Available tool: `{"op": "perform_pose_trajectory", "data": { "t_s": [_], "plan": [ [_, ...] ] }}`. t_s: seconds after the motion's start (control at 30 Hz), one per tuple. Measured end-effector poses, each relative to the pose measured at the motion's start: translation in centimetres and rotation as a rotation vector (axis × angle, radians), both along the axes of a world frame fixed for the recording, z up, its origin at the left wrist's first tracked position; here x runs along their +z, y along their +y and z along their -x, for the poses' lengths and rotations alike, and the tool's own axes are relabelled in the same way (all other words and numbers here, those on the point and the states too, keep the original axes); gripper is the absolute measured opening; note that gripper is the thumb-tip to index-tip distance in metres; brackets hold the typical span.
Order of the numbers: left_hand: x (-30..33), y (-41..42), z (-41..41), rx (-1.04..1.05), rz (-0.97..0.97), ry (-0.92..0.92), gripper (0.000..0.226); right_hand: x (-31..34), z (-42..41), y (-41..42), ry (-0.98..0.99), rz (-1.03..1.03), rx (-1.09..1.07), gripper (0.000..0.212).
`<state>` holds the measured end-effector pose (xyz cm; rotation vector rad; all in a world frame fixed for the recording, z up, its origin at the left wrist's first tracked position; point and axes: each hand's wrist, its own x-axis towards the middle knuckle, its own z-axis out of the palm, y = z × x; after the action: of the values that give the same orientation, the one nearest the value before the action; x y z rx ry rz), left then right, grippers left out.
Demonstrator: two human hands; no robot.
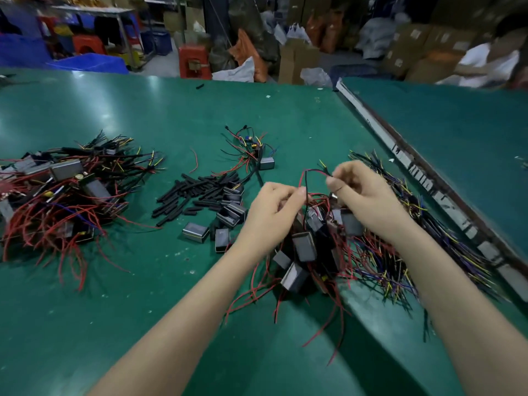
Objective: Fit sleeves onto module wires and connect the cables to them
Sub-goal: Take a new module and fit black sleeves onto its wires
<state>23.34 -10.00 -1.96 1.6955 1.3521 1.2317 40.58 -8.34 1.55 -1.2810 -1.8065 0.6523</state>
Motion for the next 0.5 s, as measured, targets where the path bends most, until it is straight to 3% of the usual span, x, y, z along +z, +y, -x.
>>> {"op": "perform_pose_trajectory", "data": {
  "t_s": [0.07,0.13,0.3,0.4,0.5],
  "plan": [
    [1.2,-0.8,-0.4,-0.166,0.148,-0.274,0.031,0.9,-0.4,0.0,0.091,-0.044,-0.021,0.016],
    [2.1,-1.4,-0.7,-0.298,0.231,-0.465,0.025,1.9,-0.8,0.1,0.052,-0.108,-0.042,0.014],
    [3.5,-2.3,1.2,-0.330,0.305,-0.509,0.020,4.0,-2.0,-0.3,0.031,-0.209,-0.118,0.011],
    [3.7,-2.8,3.5,-0.295,0.358,-0.446,0.032,3.3,-1.7,-1.2,-0.088,-0.001,0.013,0.009],
    [3.2,-3.5,5.2,-0.253,0.443,-0.525,0.030,1.4,0.5,-2.5,-0.083,0.103,0.140,0.010]
  ]
}}
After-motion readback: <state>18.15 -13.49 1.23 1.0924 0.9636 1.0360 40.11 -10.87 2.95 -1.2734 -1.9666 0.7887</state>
